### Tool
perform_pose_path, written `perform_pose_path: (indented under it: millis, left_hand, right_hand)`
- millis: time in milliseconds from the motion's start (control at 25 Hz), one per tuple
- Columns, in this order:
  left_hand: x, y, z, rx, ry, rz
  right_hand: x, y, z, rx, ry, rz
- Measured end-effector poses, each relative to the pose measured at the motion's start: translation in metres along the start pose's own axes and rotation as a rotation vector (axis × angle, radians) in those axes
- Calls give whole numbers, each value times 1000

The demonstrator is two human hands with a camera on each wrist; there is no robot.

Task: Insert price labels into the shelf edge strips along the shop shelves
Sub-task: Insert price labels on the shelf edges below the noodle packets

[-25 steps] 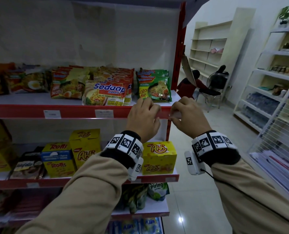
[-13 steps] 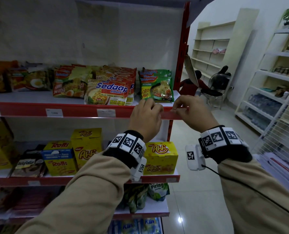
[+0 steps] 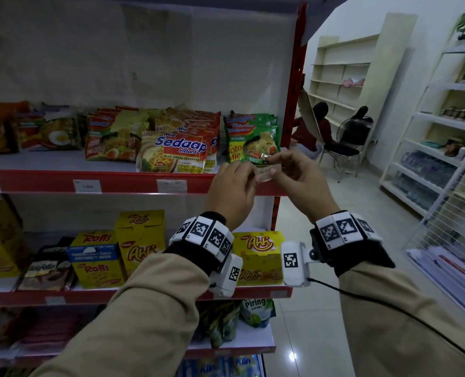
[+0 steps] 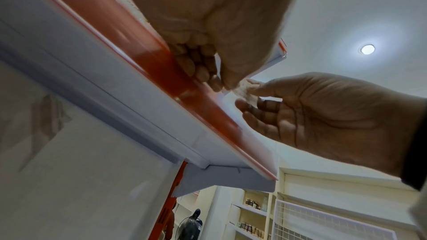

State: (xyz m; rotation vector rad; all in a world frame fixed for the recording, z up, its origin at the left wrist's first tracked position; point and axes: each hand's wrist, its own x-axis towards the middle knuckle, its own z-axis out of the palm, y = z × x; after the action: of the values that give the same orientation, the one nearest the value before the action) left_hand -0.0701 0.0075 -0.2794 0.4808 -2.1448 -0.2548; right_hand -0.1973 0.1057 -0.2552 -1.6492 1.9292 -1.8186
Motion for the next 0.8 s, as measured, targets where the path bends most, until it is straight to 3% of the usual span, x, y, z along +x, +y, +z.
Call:
perform_pose_path:
  millis: [160, 280, 520, 800]
  left_hand:
    - [0, 2, -4, 48, -44, 8]
    - [-1, 4, -9, 89, -62, 15]
    - [-3, 5, -16, 73, -53, -34]
    - [-1, 1, -13, 223, -127, 31]
  right_hand:
    - [5, 0, -10, -308, -2, -187]
    - [8, 1, -11, -310, 49, -190]
    - [6, 6, -4, -361, -71, -187]
    - [7, 4, -10, -502, -155, -238]
